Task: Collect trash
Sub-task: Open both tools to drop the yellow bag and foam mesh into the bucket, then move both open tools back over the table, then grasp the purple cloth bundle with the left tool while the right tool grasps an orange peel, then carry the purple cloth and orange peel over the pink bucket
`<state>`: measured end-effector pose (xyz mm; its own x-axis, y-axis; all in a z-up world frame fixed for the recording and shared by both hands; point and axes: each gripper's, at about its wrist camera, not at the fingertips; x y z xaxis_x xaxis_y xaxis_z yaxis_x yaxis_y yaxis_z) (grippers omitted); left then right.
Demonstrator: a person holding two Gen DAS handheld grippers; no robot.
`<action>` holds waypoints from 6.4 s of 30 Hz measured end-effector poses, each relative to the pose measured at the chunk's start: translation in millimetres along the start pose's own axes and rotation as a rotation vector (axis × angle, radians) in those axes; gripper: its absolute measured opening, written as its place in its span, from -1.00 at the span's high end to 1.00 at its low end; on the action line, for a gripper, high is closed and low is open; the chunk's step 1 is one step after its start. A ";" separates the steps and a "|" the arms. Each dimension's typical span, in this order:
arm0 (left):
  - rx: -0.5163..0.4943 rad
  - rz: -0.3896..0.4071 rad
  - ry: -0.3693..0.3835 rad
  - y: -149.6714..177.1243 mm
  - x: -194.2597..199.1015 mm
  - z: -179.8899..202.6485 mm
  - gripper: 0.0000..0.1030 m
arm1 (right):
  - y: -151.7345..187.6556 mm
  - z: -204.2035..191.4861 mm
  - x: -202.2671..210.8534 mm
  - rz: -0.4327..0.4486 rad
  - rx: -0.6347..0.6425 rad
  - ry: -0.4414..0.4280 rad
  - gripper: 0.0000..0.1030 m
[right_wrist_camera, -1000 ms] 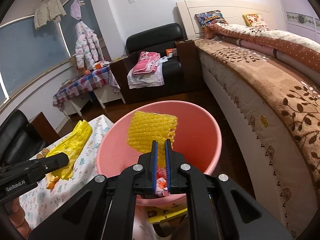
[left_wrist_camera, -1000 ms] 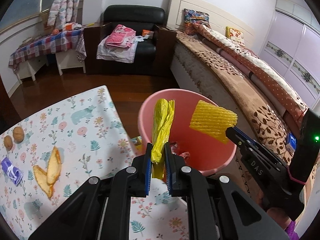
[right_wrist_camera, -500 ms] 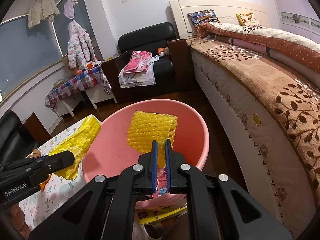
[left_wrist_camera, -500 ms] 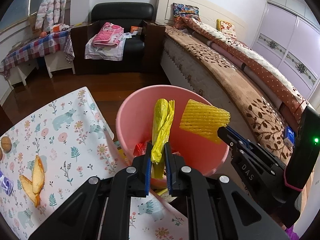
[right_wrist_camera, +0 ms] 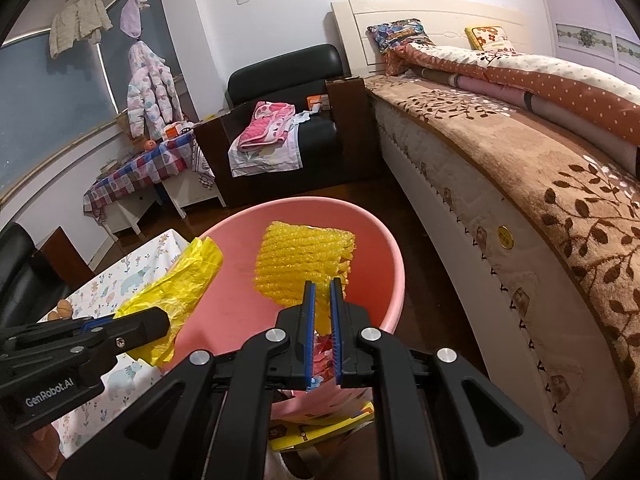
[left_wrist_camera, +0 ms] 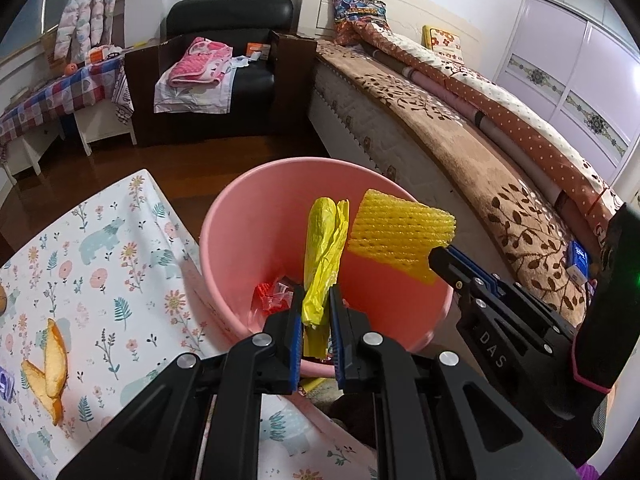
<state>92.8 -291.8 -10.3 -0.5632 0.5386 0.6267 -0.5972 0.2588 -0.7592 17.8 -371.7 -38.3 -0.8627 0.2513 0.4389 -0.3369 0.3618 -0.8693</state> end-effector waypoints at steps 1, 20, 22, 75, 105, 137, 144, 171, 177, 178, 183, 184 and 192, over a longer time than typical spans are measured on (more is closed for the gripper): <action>0.003 -0.005 0.001 0.0 -1.9 0.1 0.78 | 0.3 1.0 -0.1 -0.002 -0.004 0.000 0.85; 0.038 -0.015 -0.019 3.3 -10.6 -10.9 0.11 | 4.4 2.8 -14.3 -0.077 -0.052 -0.046 0.58; 0.049 -0.014 -0.027 3.4 -9.6 -15.1 0.09 | 4.6 0.6 -12.9 -0.073 -0.054 -0.055 0.38; 0.302 0.174 -0.303 78.2 171.4 -177.1 0.08 | 32.9 -136.8 56.2 -0.021 0.137 -0.317 0.35; 0.435 0.152 -0.505 133.8 204.2 -265.0 0.09 | 62.2 -181.7 37.8 -0.166 0.219 -0.405 0.35; 0.698 0.134 -0.552 108.6 133.7 -334.8 0.02 | 68.1 -256.9 -43.2 -0.357 0.213 -0.491 0.35; 0.677 0.150 -0.518 107.7 136.8 -336.4 0.39 | 76.6 -278.8 -68.0 -0.392 0.242 -0.478 0.35; 0.592 0.294 -0.508 105.2 241.4 -319.5 0.39 | 61.3 -241.9 -52.3 -0.329 0.173 -0.458 0.85; 0.557 0.277 -0.467 99.5 232.5 -295.0 0.39 | 45.9 -221.9 -29.4 -0.282 0.162 -0.449 0.85; 0.552 0.275 -0.459 98.6 230.6 -292.0 0.39 | 43.8 -219.7 -26.5 -0.274 0.163 -0.446 0.85; 0.517 0.251 -0.414 90.6 214.9 -269.1 0.39 | 31.3 -201.7 -11.5 -0.227 0.161 -0.425 0.85; 0.508 0.248 -0.405 88.9 212.1 -264.6 0.39 | 29.0 -197.4 -9.3 -0.219 0.161 -0.419 0.85; 0.424 0.224 -0.333 66.5 187.6 -223.1 0.39 | 16.2 -166.3 2.2 -0.171 0.143 -0.373 0.85</action>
<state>74.8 5.3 17.4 -0.8107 0.2439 0.5322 -0.5801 -0.2127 -0.7863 73.2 -216.0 -13.6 -0.8584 -0.1526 0.4898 -0.5129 0.2355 -0.8255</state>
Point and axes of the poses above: each gripper's, at about its wrist camera, not at the fingertips, and x roughly against the way its jaws point, z to its right, y to its underside, and after that the axes turned 11 degrees about z, right-handed
